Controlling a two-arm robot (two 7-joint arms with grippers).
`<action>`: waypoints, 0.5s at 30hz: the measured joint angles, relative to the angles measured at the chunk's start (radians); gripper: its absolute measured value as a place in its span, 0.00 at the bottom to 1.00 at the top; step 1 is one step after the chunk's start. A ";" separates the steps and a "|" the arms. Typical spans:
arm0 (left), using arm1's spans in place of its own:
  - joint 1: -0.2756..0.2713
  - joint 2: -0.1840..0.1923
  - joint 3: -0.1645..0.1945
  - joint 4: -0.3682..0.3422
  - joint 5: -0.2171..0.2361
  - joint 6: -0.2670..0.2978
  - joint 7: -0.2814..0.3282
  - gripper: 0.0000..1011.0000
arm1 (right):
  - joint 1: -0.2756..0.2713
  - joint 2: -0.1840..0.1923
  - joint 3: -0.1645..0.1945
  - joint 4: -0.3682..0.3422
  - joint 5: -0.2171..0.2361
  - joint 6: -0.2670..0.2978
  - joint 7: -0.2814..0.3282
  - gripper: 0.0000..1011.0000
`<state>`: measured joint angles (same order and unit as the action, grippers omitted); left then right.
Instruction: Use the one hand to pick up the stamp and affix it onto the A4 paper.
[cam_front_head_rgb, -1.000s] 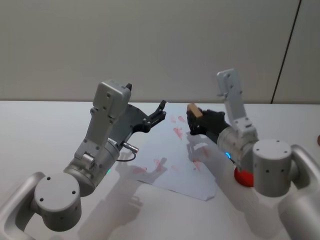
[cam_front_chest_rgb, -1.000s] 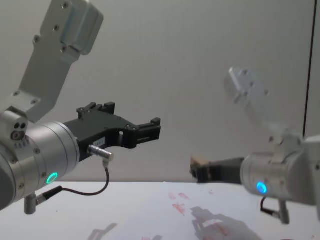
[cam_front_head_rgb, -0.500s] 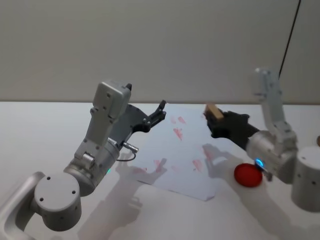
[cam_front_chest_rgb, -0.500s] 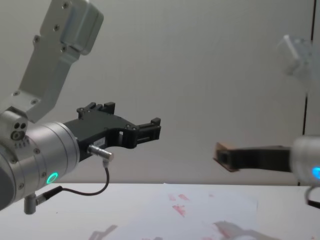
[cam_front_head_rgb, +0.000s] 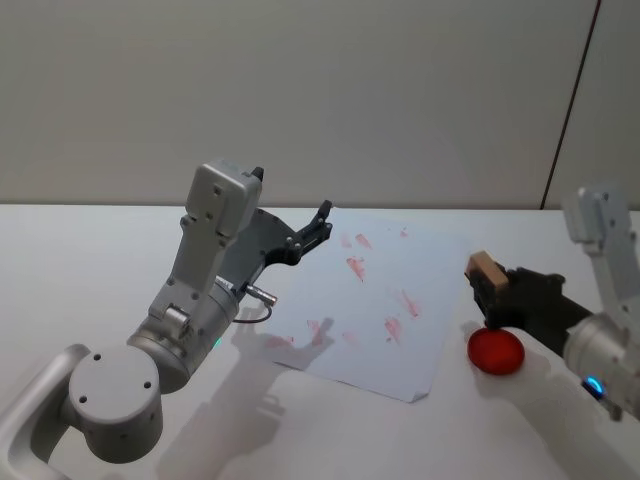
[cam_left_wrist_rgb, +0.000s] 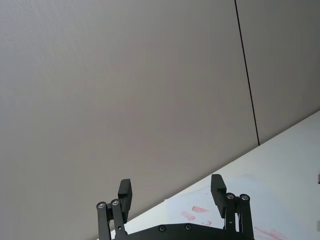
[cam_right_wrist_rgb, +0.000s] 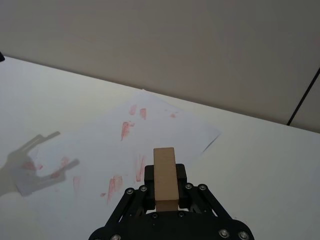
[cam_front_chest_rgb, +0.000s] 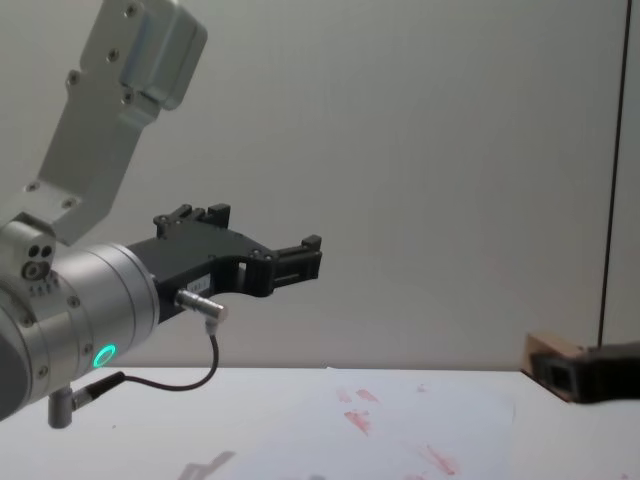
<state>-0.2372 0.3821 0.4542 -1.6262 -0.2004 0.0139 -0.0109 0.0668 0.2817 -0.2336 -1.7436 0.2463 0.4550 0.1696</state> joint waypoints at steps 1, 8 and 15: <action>0.000 0.000 0.000 0.000 0.000 0.000 0.000 0.99 | -0.007 0.006 0.002 -0.006 0.000 -0.002 0.001 0.22; 0.000 0.000 0.000 0.000 0.000 0.000 0.000 0.99 | -0.066 0.053 0.015 -0.041 0.002 -0.014 0.008 0.22; 0.000 0.000 0.000 0.000 0.000 0.000 0.000 0.99 | -0.091 0.070 0.019 -0.043 -0.005 -0.019 0.009 0.22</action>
<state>-0.2372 0.3821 0.4542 -1.6262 -0.2004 0.0138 -0.0109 -0.0246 0.3516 -0.2150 -1.7866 0.2416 0.4359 0.1791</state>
